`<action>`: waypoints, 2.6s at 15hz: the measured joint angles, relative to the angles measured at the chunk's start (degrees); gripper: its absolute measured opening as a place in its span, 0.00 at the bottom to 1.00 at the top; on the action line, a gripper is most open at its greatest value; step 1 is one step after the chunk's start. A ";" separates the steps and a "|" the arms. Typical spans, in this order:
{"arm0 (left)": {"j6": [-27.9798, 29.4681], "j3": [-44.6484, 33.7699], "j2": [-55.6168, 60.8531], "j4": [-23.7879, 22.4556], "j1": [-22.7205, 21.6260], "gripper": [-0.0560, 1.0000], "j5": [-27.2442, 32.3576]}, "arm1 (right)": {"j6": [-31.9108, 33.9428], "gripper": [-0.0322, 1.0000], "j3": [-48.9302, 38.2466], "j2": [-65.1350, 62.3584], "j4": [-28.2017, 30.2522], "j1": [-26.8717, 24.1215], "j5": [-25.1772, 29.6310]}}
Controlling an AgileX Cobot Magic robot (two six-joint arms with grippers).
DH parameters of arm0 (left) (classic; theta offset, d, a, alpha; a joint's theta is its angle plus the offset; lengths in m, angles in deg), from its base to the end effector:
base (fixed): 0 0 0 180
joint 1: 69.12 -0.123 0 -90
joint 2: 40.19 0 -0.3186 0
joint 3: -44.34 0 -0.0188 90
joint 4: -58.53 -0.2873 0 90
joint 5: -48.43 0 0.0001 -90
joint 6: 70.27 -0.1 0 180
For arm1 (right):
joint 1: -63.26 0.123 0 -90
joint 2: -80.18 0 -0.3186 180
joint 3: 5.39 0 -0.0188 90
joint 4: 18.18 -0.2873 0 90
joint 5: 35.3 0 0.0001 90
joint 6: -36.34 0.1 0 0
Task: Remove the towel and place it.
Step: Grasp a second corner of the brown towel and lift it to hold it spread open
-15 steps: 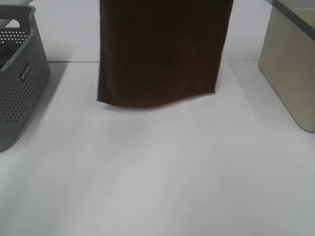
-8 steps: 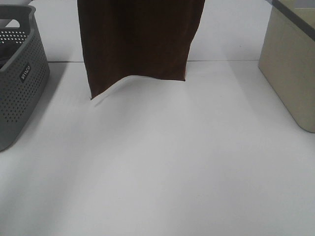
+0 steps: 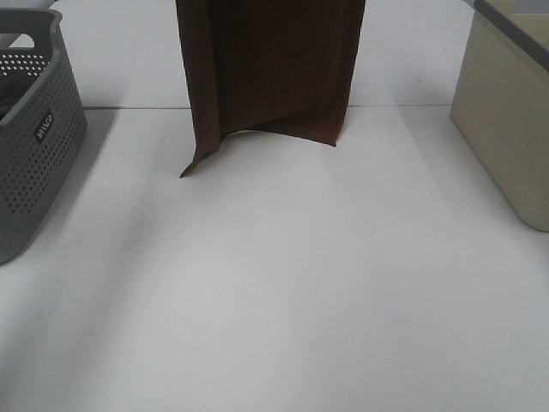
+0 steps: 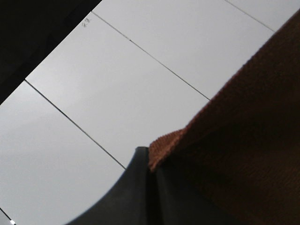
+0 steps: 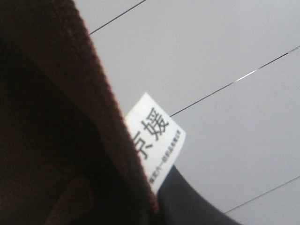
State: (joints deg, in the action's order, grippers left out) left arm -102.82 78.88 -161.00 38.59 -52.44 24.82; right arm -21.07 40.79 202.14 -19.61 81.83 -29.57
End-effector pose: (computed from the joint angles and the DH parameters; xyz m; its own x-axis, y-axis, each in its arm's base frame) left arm 0.5111 -0.1674 0.4775 0.5773 0.6300 -0.5195 -0.0736 0.6737 0.7353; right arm 0.5132 0.1727 0.4968 0.3442 -0.7588 -0.5529 -0.0634 0.5688 -0.8200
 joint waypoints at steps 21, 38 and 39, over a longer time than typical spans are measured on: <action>17.02 42.46 -27.67 -6.13 -2.58 0.05 3.61 | 11.29 0.04 7.79 10.49 -3.67 -1.43 -16.33; 22.63 42.46 -13.01 18.33 2.06 0.05 91.39 | 35.18 0.04 7.79 -6.02 -12.61 -1.60 54.03; 23.61 42.46 -11.75 18.45 2.06 0.05 92.25 | 35.24 0.04 7.85 -7.22 -14.15 -1.60 57.18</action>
State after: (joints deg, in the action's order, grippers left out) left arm -79.21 121.34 -172.75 57.04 -50.38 117.07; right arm 14.17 48.64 194.92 -33.76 80.22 27.61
